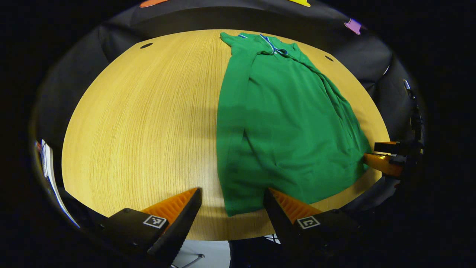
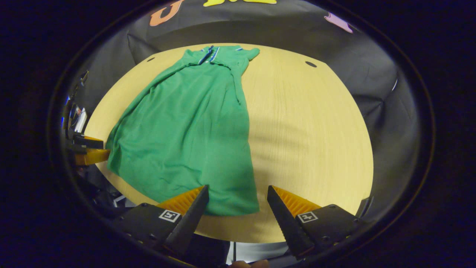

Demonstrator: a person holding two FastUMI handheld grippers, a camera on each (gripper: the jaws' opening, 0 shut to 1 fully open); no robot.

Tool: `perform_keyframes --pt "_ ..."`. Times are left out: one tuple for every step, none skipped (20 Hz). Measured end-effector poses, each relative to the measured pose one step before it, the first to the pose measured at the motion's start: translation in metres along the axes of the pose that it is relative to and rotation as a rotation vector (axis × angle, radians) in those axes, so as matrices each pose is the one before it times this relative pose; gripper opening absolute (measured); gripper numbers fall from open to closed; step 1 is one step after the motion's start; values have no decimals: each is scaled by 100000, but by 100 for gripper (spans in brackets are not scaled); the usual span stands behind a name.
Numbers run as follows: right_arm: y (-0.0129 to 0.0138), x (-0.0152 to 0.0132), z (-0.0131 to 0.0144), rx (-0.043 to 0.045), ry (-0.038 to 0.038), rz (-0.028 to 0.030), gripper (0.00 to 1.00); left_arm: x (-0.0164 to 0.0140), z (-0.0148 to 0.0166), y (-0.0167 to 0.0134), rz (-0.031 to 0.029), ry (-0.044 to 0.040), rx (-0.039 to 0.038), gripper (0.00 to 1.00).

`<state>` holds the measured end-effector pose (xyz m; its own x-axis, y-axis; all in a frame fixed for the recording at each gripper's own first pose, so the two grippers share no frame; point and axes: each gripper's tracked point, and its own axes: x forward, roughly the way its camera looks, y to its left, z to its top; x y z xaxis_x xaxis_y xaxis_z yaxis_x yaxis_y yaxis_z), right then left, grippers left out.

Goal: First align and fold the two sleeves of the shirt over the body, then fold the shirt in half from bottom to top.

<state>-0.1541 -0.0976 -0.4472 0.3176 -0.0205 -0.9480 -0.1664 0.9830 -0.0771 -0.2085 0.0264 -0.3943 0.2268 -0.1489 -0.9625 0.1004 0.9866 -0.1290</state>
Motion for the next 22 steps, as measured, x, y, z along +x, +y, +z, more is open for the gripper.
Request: perform_keyframes --pt "195 54 -143 812 1242 1099 97 132 217 50 358 -624 930 100" --pt "-17 2 146 1846 -438 -164 98 173 109 87 704 617 301 100" --pt "-45 89 -310 1397 1194 921 94 133 -9 8 1228 531 83 100" --pt "-55 8 -46 1081 558 229 94 109 -3 -4 1924 1482 715 100" --pt "-40 103 64 1 -114 105 94 99 72 52 998 368 1251 100" --pt "-18 -127 -40 -492 511 247 93 -95 153 44 445 846 -707 100" --pt "160 118 0 546 555 8 88 -26 2 -85 50 1132 -611 100" --pt "3 -43 19 1513 520 -298 76 -102 149 102 1 686 124 100" --pt "-84 -18 -39 1385 392 -342 65 2 -144 -75 -401 979 -41 100" --pt "52 27 30 1397 372 -161 62 -64 72 -98 -285 851 385 100" --pt "124 -41 160 1736 142 181 49 -52 -167 -160 -640 1664 1003 91" --pt "207 112 -15 2193 806 440 41 41 11 -231 -406 1464 710 83" --pt "249 25 129 1205 272 632 19 -26 -129 -514 -741 1476 314 71" --pt "191 6 -4 253 317 380 16 -47 22 -556 -1489 562 -36 63" --pt "-33 41 -40 -115 -253 177 6 36 -126 -332 -1671 -74 -388 41" --pt "28 -58 -53 419 -276 461 6 21 -24 -120 -1462 47 845 22" --pt "327 -72 -536 1351 -257 1642 6 -28 48 -18 -2754 -93 -780 15" --pt "-220 21 395 992 296 1408 0 8 -72 -599 -5625 934 -4111 12" --pt "-71 -48 -13 497 388 626 0 -189 -78 -436 -4602 1204 -4265 10" --pt "-36 -272 14 982 -3 863 0 -173 170 -282 -3184 481 -2320 8" --pt "6 -381 248 1364 -413 834 0 -334 -71 -456 -2698 754 -557 7" --pt "-40 -361 241 1194 -320 762 0 -560 208 -459 -2848 850 259 7"
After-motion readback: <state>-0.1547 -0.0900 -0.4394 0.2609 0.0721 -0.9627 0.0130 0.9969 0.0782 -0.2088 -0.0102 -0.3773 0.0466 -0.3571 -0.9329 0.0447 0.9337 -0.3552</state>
